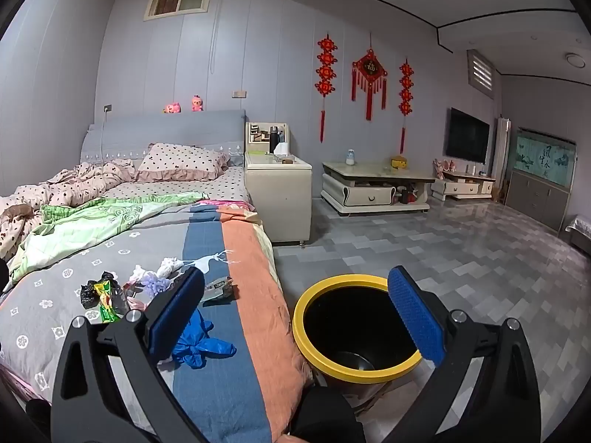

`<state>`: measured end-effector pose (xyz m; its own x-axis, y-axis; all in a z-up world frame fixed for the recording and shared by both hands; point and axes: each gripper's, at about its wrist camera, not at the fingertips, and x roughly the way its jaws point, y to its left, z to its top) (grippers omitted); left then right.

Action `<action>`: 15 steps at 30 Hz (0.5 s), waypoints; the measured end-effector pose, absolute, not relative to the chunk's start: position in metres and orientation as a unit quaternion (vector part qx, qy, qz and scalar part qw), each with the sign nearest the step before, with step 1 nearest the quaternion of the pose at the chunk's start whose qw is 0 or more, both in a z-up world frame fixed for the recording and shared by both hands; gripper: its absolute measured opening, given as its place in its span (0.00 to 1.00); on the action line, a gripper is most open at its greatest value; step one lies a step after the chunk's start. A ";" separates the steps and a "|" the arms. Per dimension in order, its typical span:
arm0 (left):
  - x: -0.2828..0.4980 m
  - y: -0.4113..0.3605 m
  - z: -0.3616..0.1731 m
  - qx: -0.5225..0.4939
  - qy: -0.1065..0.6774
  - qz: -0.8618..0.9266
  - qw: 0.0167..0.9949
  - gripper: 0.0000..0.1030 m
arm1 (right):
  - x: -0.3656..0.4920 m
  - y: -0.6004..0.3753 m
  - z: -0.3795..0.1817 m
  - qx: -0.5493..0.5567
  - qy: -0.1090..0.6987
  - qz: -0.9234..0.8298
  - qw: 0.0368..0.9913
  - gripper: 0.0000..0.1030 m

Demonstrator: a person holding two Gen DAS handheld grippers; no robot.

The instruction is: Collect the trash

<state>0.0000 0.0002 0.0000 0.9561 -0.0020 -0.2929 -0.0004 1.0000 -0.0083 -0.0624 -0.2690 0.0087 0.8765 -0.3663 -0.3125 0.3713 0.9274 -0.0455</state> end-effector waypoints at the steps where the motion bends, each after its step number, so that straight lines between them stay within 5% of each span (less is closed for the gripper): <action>1: 0.000 0.000 0.000 -0.004 0.148 0.000 0.989 0.92 | -0.063 -0.269 0.009 0.008 0.160 -0.190 0.969 0.93; 15: 0.000 0.001 0.000 -0.004 0.149 0.001 0.989 0.92 | -0.062 -0.269 0.008 0.009 0.162 -0.191 0.968 0.93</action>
